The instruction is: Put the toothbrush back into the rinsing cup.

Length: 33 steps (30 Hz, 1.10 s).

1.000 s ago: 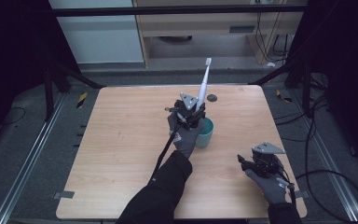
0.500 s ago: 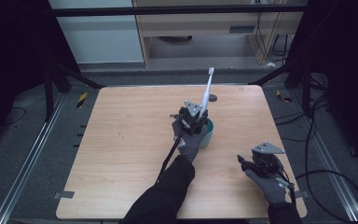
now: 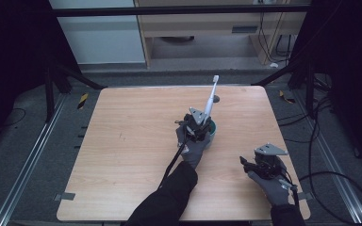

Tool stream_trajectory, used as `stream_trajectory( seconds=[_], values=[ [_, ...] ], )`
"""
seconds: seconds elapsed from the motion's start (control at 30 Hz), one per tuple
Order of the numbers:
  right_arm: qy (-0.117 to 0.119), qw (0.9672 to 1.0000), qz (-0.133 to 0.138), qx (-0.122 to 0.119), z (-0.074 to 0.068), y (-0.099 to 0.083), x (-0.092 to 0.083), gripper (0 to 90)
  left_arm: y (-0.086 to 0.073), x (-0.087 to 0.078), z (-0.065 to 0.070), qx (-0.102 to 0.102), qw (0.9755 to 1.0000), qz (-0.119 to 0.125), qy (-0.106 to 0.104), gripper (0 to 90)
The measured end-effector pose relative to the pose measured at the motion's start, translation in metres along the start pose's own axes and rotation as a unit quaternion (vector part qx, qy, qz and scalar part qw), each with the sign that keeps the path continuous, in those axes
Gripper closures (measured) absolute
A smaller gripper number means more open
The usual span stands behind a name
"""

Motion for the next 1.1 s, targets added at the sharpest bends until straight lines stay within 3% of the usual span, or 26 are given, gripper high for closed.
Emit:
stream_trajectory(
  seconds=[0.2,0.43,0.57,0.83,1.1],
  values=[
    [-0.001,1.0,0.001,-0.001,0.001,0.0,0.0,36.3,-0.005,0.002,0.002,0.006,0.9998,-0.017,-0.001,65.3],
    [0.001,1.0,-0.001,0.003,0.0,0.001,-0.001,36.2,-0.006,0.002,0.005,0.009,0.9997,-0.016,-0.016,59.5],
    [0.001,1.0,0.0,0.005,0.0,0.001,-0.001,36.1,-0.005,-0.003,0.008,0.002,0.9986,-0.012,-0.051,47.7],
    [-0.011,0.9997,0.015,0.013,0.003,0.004,-0.004,34.5,0.006,-0.044,0.005,0.011,0.995,0.003,-0.1,39.2],
    [-0.024,0.9994,0.02,0.017,0.009,0.003,-0.005,32.1,-0.001,-0.093,-0.022,0.035,0.9935,-0.019,-0.107,35.1]
  ],
)
Point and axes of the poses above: each handheld gripper's, and its own axes: x roughly forward along the jaws, y roughly out of its top, z roughly to its right, the point moved 7 cm from there along x, roughly forward along the jaws, and after that the axes turned 5 degrees about -y, right-handed, at the moved point
